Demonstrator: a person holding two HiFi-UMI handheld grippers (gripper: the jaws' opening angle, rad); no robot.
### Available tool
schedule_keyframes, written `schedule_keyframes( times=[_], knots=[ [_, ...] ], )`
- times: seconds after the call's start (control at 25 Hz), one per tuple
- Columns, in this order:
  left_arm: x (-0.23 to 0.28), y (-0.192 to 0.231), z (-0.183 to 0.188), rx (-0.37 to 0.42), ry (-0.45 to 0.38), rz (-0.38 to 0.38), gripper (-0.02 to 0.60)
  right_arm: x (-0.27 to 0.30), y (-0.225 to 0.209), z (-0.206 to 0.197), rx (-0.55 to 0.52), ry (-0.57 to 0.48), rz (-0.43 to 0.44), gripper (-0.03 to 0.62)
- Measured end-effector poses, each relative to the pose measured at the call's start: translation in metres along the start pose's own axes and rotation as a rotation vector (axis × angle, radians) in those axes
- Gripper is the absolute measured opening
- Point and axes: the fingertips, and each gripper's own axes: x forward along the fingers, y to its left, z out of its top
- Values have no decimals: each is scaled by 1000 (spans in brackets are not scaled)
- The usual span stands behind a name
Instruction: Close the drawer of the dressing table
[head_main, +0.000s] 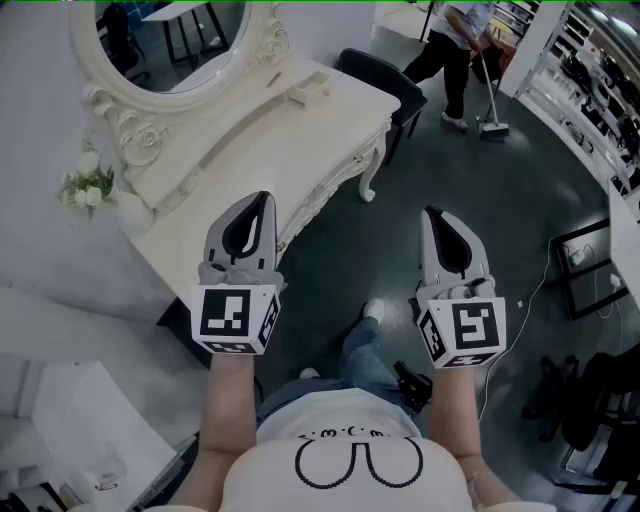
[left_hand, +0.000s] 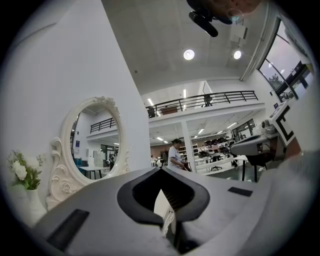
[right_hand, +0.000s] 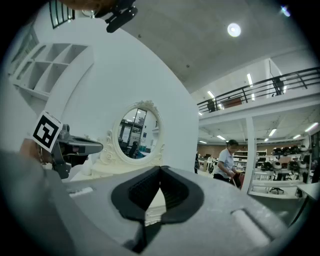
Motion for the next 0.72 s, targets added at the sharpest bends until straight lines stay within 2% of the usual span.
schedule_keyframes(
  times=[0.28,0.52,0.72],
  knots=[
    [54,-1,-7,-14,20,22,-3,36,-45,-15,40,10,-7,0],
    [118,-4,-12,13,52,54,-3,92,-87,-23,81,-6,48,0],
    [177,-14,-14,-19,50,85,-3,138,-128,-29,66,1,109,1]
  ],
)
